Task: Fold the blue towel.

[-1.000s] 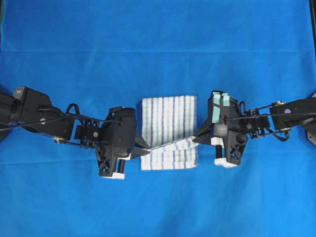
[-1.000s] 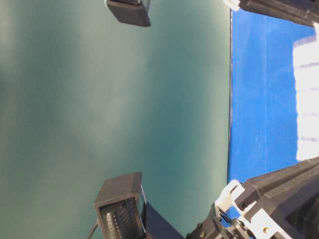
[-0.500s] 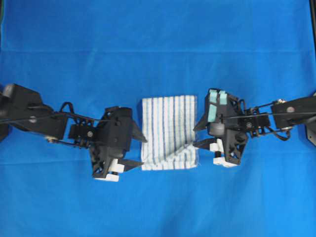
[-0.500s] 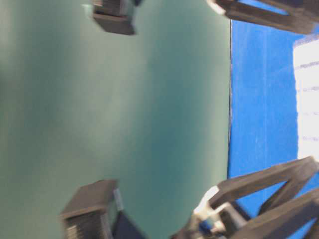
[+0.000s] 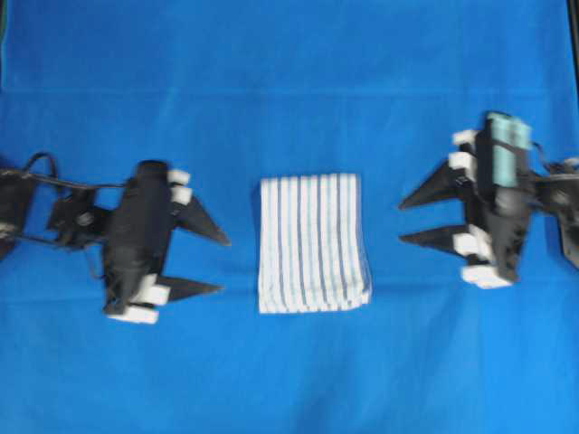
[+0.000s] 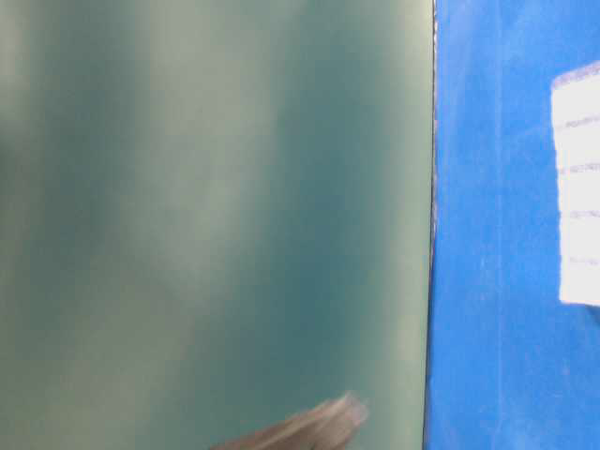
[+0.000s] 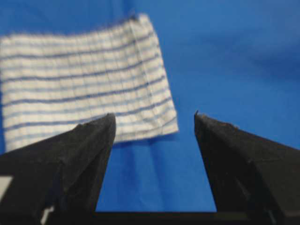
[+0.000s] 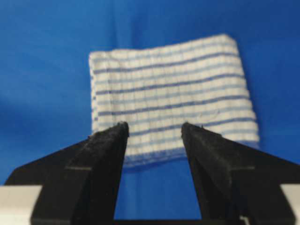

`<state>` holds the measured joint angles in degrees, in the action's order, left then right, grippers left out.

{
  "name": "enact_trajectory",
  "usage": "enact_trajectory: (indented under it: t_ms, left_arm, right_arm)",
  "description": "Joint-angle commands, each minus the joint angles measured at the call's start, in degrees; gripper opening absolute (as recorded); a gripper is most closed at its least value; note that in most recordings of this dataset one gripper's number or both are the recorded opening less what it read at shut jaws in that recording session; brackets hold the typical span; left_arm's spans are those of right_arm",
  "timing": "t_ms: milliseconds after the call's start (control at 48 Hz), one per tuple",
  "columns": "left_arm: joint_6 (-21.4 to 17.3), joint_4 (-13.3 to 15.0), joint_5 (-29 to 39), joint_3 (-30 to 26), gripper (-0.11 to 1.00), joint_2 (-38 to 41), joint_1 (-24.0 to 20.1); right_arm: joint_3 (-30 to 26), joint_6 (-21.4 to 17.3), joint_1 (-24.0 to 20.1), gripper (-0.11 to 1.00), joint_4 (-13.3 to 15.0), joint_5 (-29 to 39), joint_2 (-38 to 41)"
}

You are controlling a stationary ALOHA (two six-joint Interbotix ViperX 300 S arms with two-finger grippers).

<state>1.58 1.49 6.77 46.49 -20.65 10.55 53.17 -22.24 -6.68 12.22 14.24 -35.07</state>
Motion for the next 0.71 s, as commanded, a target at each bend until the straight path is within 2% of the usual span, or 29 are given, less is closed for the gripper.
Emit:
enact_trajectory:
  t_ms: [0, 187, 375, 687]
  left_arm:
    - [-0.09, -0.18, -0.79, 1.67, 0.61, -5.71, -0.18]
    - [-1.05, -0.26, -4.22, 8.09, 0.61, -16.52, -0.62]
    - [-2.29, -0.18, -4.66, 13.71, 0.61, -25.93, -2.37]
    - [-2.55, -0.26, -5.54, 24.35, 0.61, -38.94, -6.5]
  right_arm:
    - [0.44, 0.09, 0.0, 0.55, 0.7, 0.53, -5.01]
    - [4.75, 0.09, 0.09, 0.55, 2.37, 1.49, -14.85]
    - [10.55, 0.09, 1.67, 0.55, 2.55, 0.44, -22.76]
    - [19.16, 0.09, 5.89, 0.55, 2.55, -4.48, -28.56]
